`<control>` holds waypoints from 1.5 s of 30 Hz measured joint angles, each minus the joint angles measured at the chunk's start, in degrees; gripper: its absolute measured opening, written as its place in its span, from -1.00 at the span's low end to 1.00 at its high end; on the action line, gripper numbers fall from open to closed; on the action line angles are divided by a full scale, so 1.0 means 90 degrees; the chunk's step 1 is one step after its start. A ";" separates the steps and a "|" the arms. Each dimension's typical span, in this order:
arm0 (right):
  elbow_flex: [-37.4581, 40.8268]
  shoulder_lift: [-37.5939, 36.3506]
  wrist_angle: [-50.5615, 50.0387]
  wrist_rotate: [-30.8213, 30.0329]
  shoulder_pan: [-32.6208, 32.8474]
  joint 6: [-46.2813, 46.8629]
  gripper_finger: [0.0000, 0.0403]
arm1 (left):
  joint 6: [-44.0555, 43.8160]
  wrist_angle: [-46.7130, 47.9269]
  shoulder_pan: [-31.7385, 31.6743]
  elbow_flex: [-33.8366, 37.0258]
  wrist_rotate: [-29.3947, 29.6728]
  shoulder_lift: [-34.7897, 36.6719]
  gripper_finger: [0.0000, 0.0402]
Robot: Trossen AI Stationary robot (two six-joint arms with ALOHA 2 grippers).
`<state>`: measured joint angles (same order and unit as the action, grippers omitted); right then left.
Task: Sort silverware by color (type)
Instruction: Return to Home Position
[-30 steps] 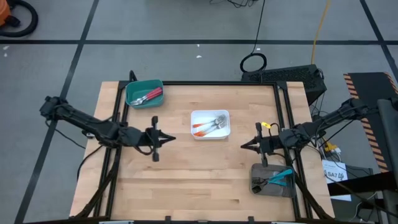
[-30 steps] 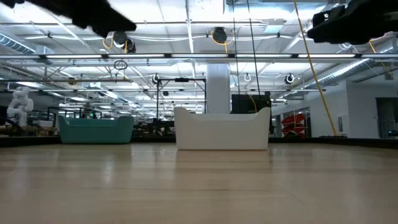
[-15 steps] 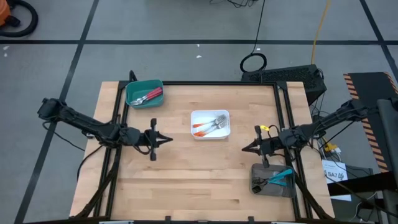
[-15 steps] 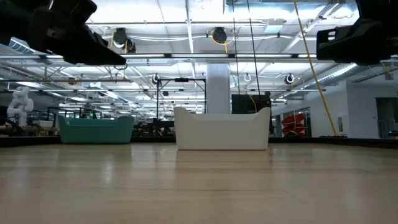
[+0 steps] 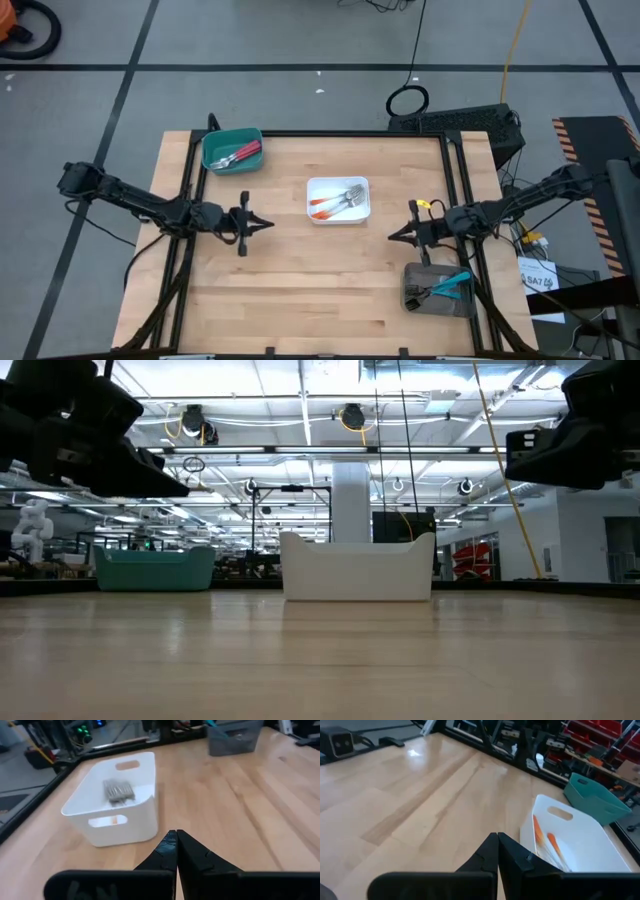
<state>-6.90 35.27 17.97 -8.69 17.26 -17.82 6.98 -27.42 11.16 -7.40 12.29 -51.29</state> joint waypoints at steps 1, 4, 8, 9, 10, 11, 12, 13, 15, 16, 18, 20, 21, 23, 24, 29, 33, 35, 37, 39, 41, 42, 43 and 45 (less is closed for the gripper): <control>0.0000 0.0000 -0.0039 -0.0001 -0.0018 0.0003 -1.00 | -0.0001 0.0029 0.0002 0.0033 -0.0047 0.0066 -0.97; 0.0000 0.0000 -0.0096 0.0298 -0.0090 0.0051 -1.00 | -0.0005 -0.0014 0.0005 0.0083 -0.0078 0.0297 -0.97; 0.0000 0.0000 -0.0131 0.0497 -0.0208 0.0066 -1.00 | 0.0017 0.0010 0.0005 0.0220 -0.0209 0.0547 -0.97; 0.0000 0.0000 -0.0132 0.0492 -0.0235 0.0066 -1.00 | 0.0024 0.0007 0.0005 0.0261 -0.0245 0.0594 -0.97; 0.0000 -0.0002 -0.0130 0.0498 -0.0264 0.0066 -1.00 | 0.0024 0.0007 0.0005 0.0312 -0.0259 0.0635 -0.97; 0.0004 -0.0002 -0.0125 0.0500 -0.0293 0.0066 -1.00 | 0.0024 0.0007 0.0005 0.0366 -0.0268 0.0669 -0.97; 0.0027 -0.0002 -0.0084 0.0500 -0.0312 0.0066 -1.00 | 0.0023 0.0002 0.0005 0.0434 -0.0269 0.0711 -0.97; 0.0085 -0.0004 0.0001 0.0502 -0.0338 0.0065 -1.00 | 0.0019 -0.0034 0.0005 0.0516 -0.0267 0.0762 -0.97; 0.0298 -0.0060 0.0318 0.0500 -0.0392 0.0057 -1.00 | 0.0010 -0.0218 0.0000 0.0697 -0.0267 0.0866 -0.97; 0.0421 -0.0097 0.0489 0.0500 -0.0427 0.0052 -1.00 | -0.0005 -0.0312 0.0000 0.0772 -0.0264 0.0915 -0.97; 0.0591 -0.0194 0.0823 0.0491 -0.0520 0.0049 -1.00 | -0.0026 -0.0292 0.0000 0.0768 -0.0265 0.1023 -0.97; 0.0631 -0.0353 0.0679 0.0493 -0.0629 0.0066 -1.00 | -0.0020 -0.0320 0.0000 0.0768 -0.0264 0.1095 -0.97; 0.0635 -0.0414 0.0669 0.0495 -0.0670 0.0075 -1.00 | 0.0003 -0.0302 0.0000 0.0768 -0.0264 0.1127 -0.97; 0.0636 -0.0511 0.0529 0.0497 -0.0732 0.0078 -1.00 | 0.0060 -0.0308 0.0000 0.0768 -0.0264 0.1191 -0.97; 0.0638 -0.0577 0.0469 0.0497 -0.0755 0.0077 -1.00 | 0.0083 -0.0301 0.0000 0.0768 -0.0264 0.1213 -0.97; 0.0644 -0.0986 -0.0154 0.0498 -0.0837 0.0135 -1.00 | 0.0148 -0.0014 0.0000 0.0768 -0.0262 0.1424 -0.97; 0.0648 -0.1399 -0.0550 0.0491 -0.0843 0.0170 -1.00 | 0.0144 0.0257 0.0000 0.0768 -0.0253 0.1738 -0.97; 0.0653 -0.1609 -0.0664 0.0491 -0.0843 0.0172 -1.00 | 0.0140 0.0497 0.0000 0.0768 -0.0187 0.1962 -0.97; 0.0656 -0.1814 -0.0856 0.0488 -0.0843 0.0189 -1.00 | 0.0100 0.0628 0.0000 0.0765 -0.0103 0.2186 -0.97; 0.0656 -0.2022 -0.1093 0.0486 -0.0843 0.0192 -1.00 | 0.0067 0.0913 0.0000 0.0765 -0.0043 0.2428 -0.97; 0.0659 -0.2245 -0.1270 0.0491 -0.0843 0.0235 -1.00 | -0.0002 0.1134 0.0000 0.0765 0.0011 0.2652 -0.97; 0.0661 -0.2371 -0.1336 0.0494 -0.0843 0.0237 -1.00 | -0.0028 0.1235 0.0000 0.0765 0.0021 0.2759 -0.97; 0.0661 -0.2505 -0.1411 0.0495 -0.0843 0.0238 -1.00 | -0.0070 0.1350 0.0000 0.0765 0.0022 0.2850 -0.97; 0.0661 -0.2771 -0.1537 0.0498 -0.0843 0.0232 -1.00 | -0.0109 0.1469 0.0000 0.0765 0.0022 0.3002 -0.97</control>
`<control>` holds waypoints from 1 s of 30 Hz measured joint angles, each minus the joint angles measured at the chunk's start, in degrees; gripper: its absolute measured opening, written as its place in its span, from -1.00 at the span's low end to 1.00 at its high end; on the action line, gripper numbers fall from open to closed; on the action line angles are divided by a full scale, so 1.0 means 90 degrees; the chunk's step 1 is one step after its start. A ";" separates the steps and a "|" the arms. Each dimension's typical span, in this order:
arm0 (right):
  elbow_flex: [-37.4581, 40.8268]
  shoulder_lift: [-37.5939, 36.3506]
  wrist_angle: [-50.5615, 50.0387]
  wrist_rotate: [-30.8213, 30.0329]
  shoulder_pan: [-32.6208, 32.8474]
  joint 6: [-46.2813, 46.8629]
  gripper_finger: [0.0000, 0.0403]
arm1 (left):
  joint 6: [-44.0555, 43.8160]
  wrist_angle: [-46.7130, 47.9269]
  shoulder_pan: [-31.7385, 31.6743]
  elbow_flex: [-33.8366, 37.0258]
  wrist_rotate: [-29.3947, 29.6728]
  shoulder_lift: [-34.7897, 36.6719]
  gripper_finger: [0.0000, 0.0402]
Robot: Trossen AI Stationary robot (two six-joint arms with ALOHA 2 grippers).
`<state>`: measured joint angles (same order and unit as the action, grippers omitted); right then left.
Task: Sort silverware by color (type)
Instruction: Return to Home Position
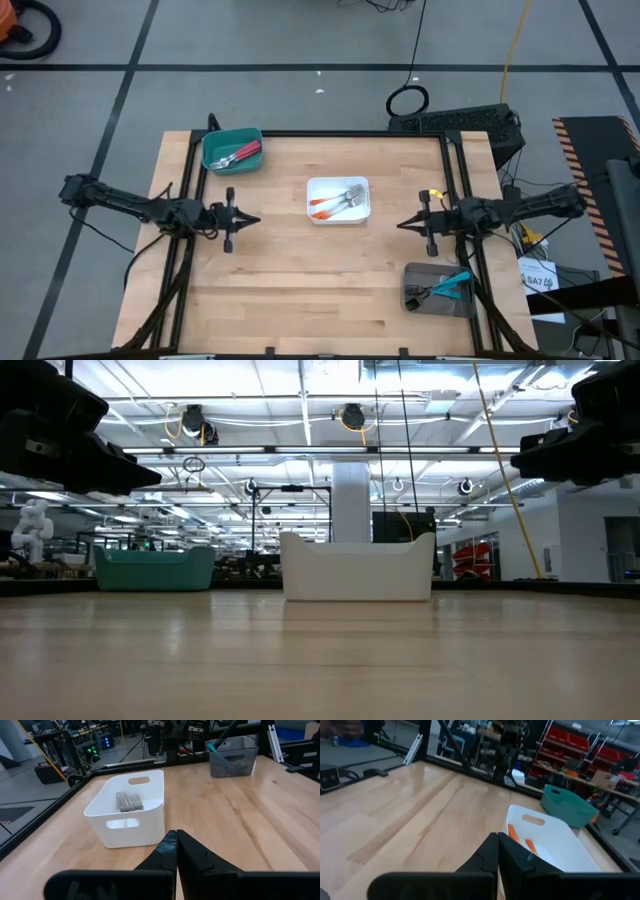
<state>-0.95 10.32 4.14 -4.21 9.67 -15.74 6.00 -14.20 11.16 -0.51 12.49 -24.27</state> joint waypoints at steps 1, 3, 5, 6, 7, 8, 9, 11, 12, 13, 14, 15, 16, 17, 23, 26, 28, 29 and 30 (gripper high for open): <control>0.0000 -0.0138 -0.0086 0.0002 0.0000 -0.0018 -1.00 | -0.0010 0.0070 0.0000 0.0000 0.0002 0.0065 -0.97; 0.0002 -0.0411 -0.0203 0.0015 0.0000 -0.0025 -1.00 | -0.0010 0.0156 0.0000 0.0000 0.0002 0.0159 -0.97; 0.0005 -0.0619 -0.0216 0.0074 0.0000 -0.0051 -1.00 | -0.0010 0.0228 0.0000 0.0000 0.0002 0.0224 -0.97; 0.0005 -0.0700 -0.0237 0.0145 -0.0001 -0.0095 -1.00 | -0.0010 0.0247 0.0000 0.0000 0.0002 0.0248 -0.97; 0.0005 -0.0771 -0.0249 0.0172 0.0000 -0.0142 -1.00 | -0.0014 0.0263 0.0000 0.0000 0.0002 0.0257 -0.97; 0.0007 -0.0840 -0.0249 0.0172 0.0000 -0.0168 -1.00 | -0.0035 0.0261 0.0000 0.0000 0.0002 0.0259 -0.97; 0.0007 -0.0897 -0.0249 0.0170 -0.0003 -0.0202 -1.00 | -0.0065 0.0264 0.0000 0.0000 0.0002 0.0257 -0.97; 0.0007 -0.0955 -0.0266 0.0175 -0.0048 -0.0291 -1.00 | -0.0128 0.0269 0.0000 0.0000 0.0003 0.0257 -0.97; 0.0007 -0.0973 -0.0274 0.0177 -0.0094 -0.0333 -1.00 | -0.0167 0.0268 0.0000 0.0000 0.0002 0.0257 -0.97; 0.0007 -0.0981 -0.0274 0.0177 -0.0152 -0.0377 -1.00 | -0.0201 0.0270 0.0000 0.0000 0.0002 0.0257 -0.97; 0.0007 -0.0981 -0.0276 0.0177 -0.0222 -0.0429 -1.00 | -0.0231 0.0270 0.0000 0.0000 0.0002 0.0254 -0.97; 0.0007 -0.0978 -0.0281 0.0177 -0.0293 -0.0481 -1.00 | -0.0250 0.0270 0.0000 0.0000 0.0004 0.0254 -0.97; 0.0007 -0.0979 -0.0281 0.0177 -0.0372 -0.0527 -1.00 | -0.0260 0.0270 0.0000 0.0000 0.0005 0.0254 -0.97; 0.0007 -0.0986 -0.0281 0.0181 -0.0445 -0.0561 -1.00 | -0.0290 0.0270 0.0000 0.0000 0.0005 0.0254 -0.97; -0.0078 -0.1142 -0.0292 0.0636 -0.0871 -0.0686 -1.00 | -0.0399 0.0309 0.0000 0.0000 0.0005 0.0254 -0.97; -0.0125 -0.1139 -0.0321 0.0658 -0.0993 -0.0706 -1.00 | -0.0469 0.0419 0.0000 0.0000 0.0005 0.0252 -0.97; -0.0123 -0.1136 -0.0344 0.0784 -0.1043 -0.0689 -1.00 | -0.0521 0.0480 0.0000 0.0000 0.0005 0.0252 -0.97; -0.0099 -0.1136 -0.0342 0.0804 -0.1060 -0.0649 -1.00 | -0.0533 0.0476 0.0000 0.0000 0.0005 0.0252 -0.97; -0.0075 -0.1138 -0.0342 0.0793 -0.1075 -0.0591 -1.00 | -0.0538 0.0475 0.0000 0.0000 0.0005 0.0252 -0.97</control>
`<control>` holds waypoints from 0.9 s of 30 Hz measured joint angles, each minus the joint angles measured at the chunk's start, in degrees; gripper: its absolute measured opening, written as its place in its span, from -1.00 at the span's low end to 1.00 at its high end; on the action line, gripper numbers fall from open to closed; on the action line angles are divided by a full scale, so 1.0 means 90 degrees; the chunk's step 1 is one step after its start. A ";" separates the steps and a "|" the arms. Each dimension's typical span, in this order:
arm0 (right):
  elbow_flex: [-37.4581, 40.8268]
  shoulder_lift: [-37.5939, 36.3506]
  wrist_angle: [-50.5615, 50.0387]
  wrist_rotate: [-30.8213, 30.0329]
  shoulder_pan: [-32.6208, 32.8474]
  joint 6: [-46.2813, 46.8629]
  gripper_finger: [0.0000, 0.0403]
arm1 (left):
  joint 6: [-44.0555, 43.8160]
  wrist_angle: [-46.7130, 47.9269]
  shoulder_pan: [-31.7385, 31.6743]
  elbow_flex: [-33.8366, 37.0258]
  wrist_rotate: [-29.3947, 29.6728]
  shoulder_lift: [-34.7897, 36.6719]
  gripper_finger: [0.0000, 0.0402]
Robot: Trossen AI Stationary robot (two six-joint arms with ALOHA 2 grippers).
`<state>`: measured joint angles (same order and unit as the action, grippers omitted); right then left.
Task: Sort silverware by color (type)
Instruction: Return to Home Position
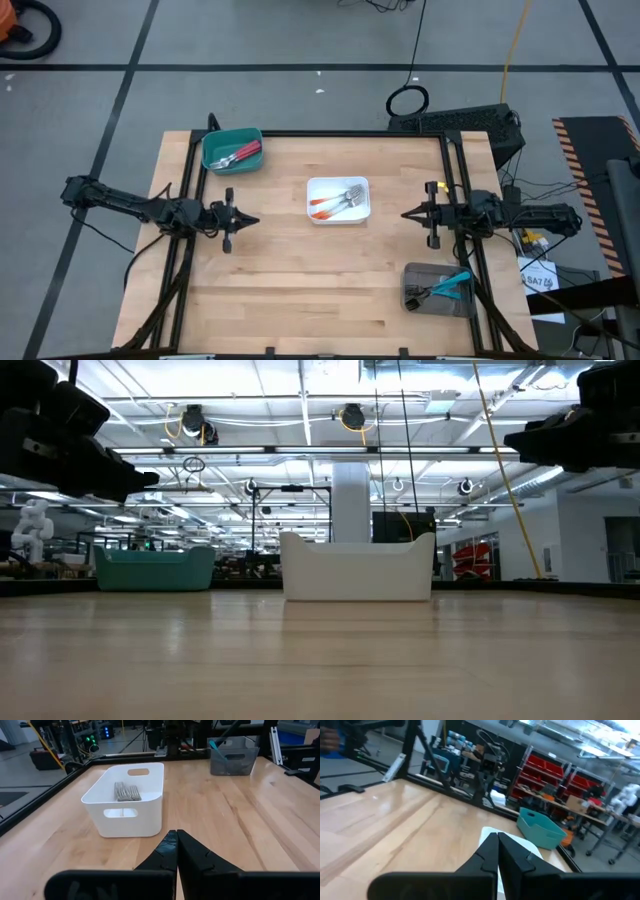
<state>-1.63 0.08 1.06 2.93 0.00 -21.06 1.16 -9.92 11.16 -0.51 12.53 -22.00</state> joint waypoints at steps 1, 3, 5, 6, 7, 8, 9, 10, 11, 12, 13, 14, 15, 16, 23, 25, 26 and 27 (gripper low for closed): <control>0.0042 0.0002 0.0004 -0.0042 -0.0018 0.0033 -1.00 | 0.0001 -0.0011 0.0000 0.0000 0.0000 0.0000 -0.97; 0.0084 0.0034 -0.0001 -0.0223 -0.0052 0.0188 -1.00 | 0.0002 -0.0052 0.0000 0.0000 0.0000 0.0000 -0.97; 0.0085 0.0160 -0.0006 -0.0247 -0.0065 0.0260 -1.00 | 0.0014 -0.0052 0.0000 0.0000 0.0002 0.0000 -0.97; 0.0085 0.0178 -0.0009 -0.0244 -0.0064 0.0260 -1.00 | 0.0031 -0.0050 0.0000 0.0000 0.0002 0.0000 -0.97; 0.0085 0.0206 -0.0008 -0.0244 -0.0064 0.0261 -1.00 | 0.0067 -0.0049 0.0000 0.0000 0.0005 0.0000 -0.97; 0.0085 0.0226 -0.0005 -0.0246 -0.0064 0.0264 -1.00 | 0.0141 -0.0032 0.0002 0.0000 0.0005 0.0002 -0.97; 0.0085 0.0254 -0.0009 -0.0257 -0.0064 0.0289 -1.00 | 0.0267 -0.0009 0.0010 0.0000 -0.0003 0.0011 -0.97; 0.0085 0.0283 -0.0012 -0.0268 -0.0064 0.0312 -1.00 | 0.0431 -0.0006 0.0013 0.0000 -0.0062 0.0046 -0.97; 0.0085 0.0305 -0.0015 -0.0270 -0.0064 0.0326 -1.00 | 0.0585 -0.0004 0.0019 0.0000 -0.0151 0.0087 -0.97; 0.0085 0.0322 -0.0015 -0.0271 -0.0064 0.0330 -1.00 | 0.0703 0.0002 0.0017 0.0000 -0.0221 0.0141 -0.97; 0.0085 0.0343 -0.0013 -0.0271 -0.0064 0.0331 -1.00 | 0.0799 0.0015 0.0013 0.0000 -0.0250 0.0224 -0.97; 0.0085 0.0371 -0.0015 -0.0273 -0.0064 0.0334 -1.00 | 0.0822 0.0042 -0.0015 0.0000 -0.0265 0.0304 -0.97; 0.0085 0.0399 -0.0017 -0.0276 -0.0064 0.0358 -1.00 | 0.0822 0.0116 -0.0041 0.0000 -0.0265 0.0382 -0.97; 0.0085 0.0414 -0.0015 -0.0282 -0.0064 0.0394 -1.00 | 0.0822 0.0190 -0.0067 0.0000 -0.0269 0.0465 -0.97; 0.0085 0.0447 -0.0012 -0.0295 -0.0063 0.0742 -1.00 | 0.0892 0.0762 -0.0245 0.0000 -0.0483 0.1357 -0.97; 0.0085 0.0447 -0.0012 -0.0295 -0.0061 0.0755 -1.00 | 0.0987 0.0840 -0.0296 0.0000 -0.0674 0.1622 -0.97; 0.0085 0.0447 -0.0012 -0.0297 -0.0061 0.0753 -1.00 | 0.1024 0.0860 -0.0326 -0.0002 -0.0779 0.1759 -0.97; 0.0085 0.0447 -0.0012 -0.0297 -0.0061 0.0755 -1.00 | 0.1052 0.0878 -0.0365 -0.0003 -0.0891 0.1887 -0.97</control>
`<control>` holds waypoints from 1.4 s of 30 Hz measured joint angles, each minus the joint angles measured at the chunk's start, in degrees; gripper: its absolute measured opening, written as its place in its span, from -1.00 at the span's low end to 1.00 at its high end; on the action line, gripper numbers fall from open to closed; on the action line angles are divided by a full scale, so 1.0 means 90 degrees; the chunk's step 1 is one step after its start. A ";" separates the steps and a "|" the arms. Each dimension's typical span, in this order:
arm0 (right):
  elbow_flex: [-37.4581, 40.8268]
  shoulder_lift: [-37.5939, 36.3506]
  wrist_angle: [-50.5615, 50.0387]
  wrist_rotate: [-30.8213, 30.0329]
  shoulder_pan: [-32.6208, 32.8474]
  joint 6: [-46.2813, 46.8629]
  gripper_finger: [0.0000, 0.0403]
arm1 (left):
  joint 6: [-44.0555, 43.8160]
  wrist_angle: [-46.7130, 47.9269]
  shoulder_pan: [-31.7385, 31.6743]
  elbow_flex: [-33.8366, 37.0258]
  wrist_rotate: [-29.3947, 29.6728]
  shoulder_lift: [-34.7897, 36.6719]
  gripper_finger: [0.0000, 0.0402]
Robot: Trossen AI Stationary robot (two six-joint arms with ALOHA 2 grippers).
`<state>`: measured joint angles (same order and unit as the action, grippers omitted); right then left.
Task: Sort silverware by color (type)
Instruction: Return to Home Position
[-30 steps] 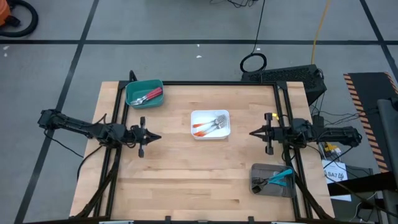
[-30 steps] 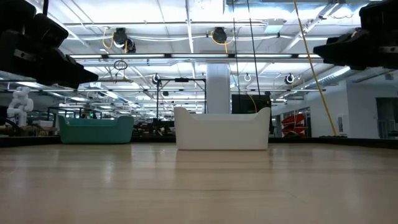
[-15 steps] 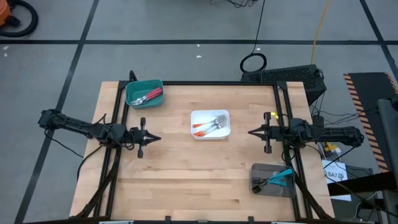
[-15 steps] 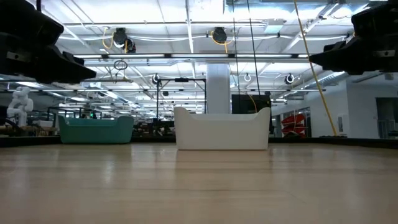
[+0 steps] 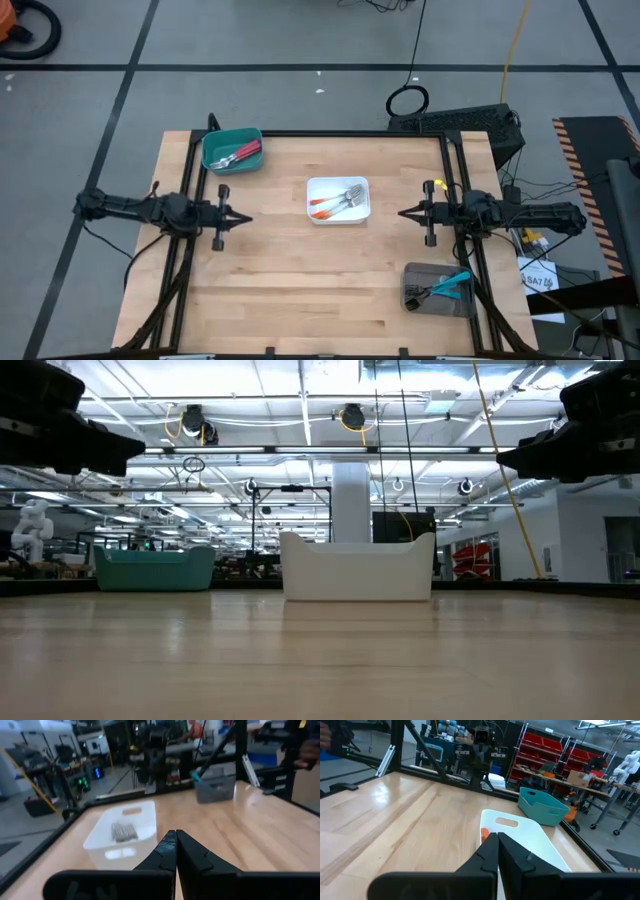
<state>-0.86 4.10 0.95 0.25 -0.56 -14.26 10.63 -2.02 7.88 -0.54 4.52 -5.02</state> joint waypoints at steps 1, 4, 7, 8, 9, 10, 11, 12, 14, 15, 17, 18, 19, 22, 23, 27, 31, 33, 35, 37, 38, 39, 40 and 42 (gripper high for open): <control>0.0000 0.0000 0.0000 -0.0002 0.0000 0.0007 -1.00 | 0.0026 0.0032 -0.0037 -0.0002 -0.0094 0.0106 -0.97; 0.0000 0.0000 0.0015 -0.0005 0.0000 0.0002 -1.00 | 0.0130 0.0109 -0.0169 -0.0009 -0.0241 0.0330 -0.97; 0.0000 0.0000 0.0042 -0.0015 0.0000 0.0007 -1.00 | 0.0196 0.0119 -0.0424 -0.0009 -0.0238 0.0375 -0.97; 0.0000 0.0000 0.0044 -0.0015 0.0001 0.0007 -1.00 | 0.0174 0.0122 -0.0547 -0.0009 -0.0239 0.0374 -0.97; 0.0000 0.0000 0.0044 -0.0015 0.0002 0.0003 -1.00 | 0.0093 0.0126 -0.0661 -0.0009 -0.0235 0.0363 -0.97; 0.0000 0.0000 0.0046 -0.0017 0.0002 0.0000 -1.00 | 0.0002 0.0128 -0.0775 -0.0009 -0.0234 0.0357 -0.97; 0.0000 -0.0002 0.0046 -0.0017 0.0002 0.0000 -1.00 | -0.0043 0.0134 -0.0892 -0.0009 -0.0238 0.0355 -0.97; 0.0000 0.0000 0.0048 -0.0017 0.0002 -0.0002 -1.00 | -0.0079 0.0140 -0.0998 -0.0009 -0.0241 0.0355 -0.97; 0.0000 0.0000 0.0049 -0.0018 0.0002 -0.0005 -0.99 | -0.0145 0.0143 -0.1206 -0.0009 -0.0238 0.0355 -0.97; 0.0000 0.0000 0.0049 -0.0017 0.0002 -0.0005 -0.99 | -0.0155 0.0143 -0.1303 -0.0009 -0.0238 0.0355 -0.97; 0.0000 0.0000 0.0051 -0.0017 0.0002 -0.0007 -0.97 | -0.0257 0.0149 -0.1461 -0.0009 -0.0248 0.0355 -0.97; 0.0000 0.0000 0.0051 -0.0019 0.0002 -0.0007 -0.97 | -0.0298 0.0157 -0.1506 -0.0009 -0.0282 0.0355 -0.97; 0.0000 0.0000 0.0051 -0.0019 0.0002 -0.0008 -0.96 | -0.0341 0.0168 -0.1522 -0.0009 -0.0344 0.0355 -0.97; 0.0000 0.0000 0.0053 -0.0018 0.0002 -0.0010 -0.97 | -0.0399 0.0194 -0.1464 -0.0009 -0.0502 0.0352 -0.97; 0.0000 0.0000 0.0056 -0.0018 0.0002 -0.0010 -0.97 | -0.0395 0.0194 -0.1420 -0.0009 -0.0510 0.0352 -0.97; 0.0000 0.0000 0.0056 -0.0018 0.0002 -0.0010 -0.97 | -0.0359 0.0196 -0.1228 -0.0009 -0.0513 0.0352 -0.97; 0.0000 0.0000 0.0058 -0.0019 0.0002 -0.0010 -0.97 | -0.0302 0.0196 -0.1106 -0.0009 -0.0503 0.0352 -0.97; 0.0000 0.0000 0.0058 -0.0019 0.0002 -0.0010 -0.97 | -0.0283 0.0196 -0.1080 -0.0009 -0.0498 0.0352 -0.97; 0.0000 0.0000 0.0058 -0.0019 0.0002 -0.0010 -0.97 | -0.0315 0.0196 -0.1080 -0.0009 -0.0496 0.0352 -0.97; 0.0000 0.0000 0.0058 -0.0019 0.0002 -0.0010 -0.97 | -0.0399 0.0196 -0.1080 -0.0009 -0.0493 0.0352 -0.97; 0.0000 0.0000 0.0058 -0.0019 0.0002 -0.0010 -0.97 | -0.0422 0.0197 -0.1070 -0.0009 -0.0495 0.0352 -0.97; 0.0000 0.0000 0.0058 -0.0019 0.0002 -0.0010 -0.97 | -0.0430 0.0196 -0.1062 -0.0009 -0.0496 0.0352 -0.97; 0.0000 0.0000 0.0059 -0.0019 0.0002 -0.0010 -0.97 | -0.0429 0.0197 -0.1047 -0.0009 -0.0496 0.0352 -0.97; 0.0000 0.0000 0.0059 -0.0019 0.0002 -0.0011 -0.97 | -0.0402 0.0197 -0.0999 -0.0009 -0.0498 0.0352 -0.97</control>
<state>-0.86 4.10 1.48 0.08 -0.54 -14.37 7.01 -0.25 -1.11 -0.62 0.03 -1.85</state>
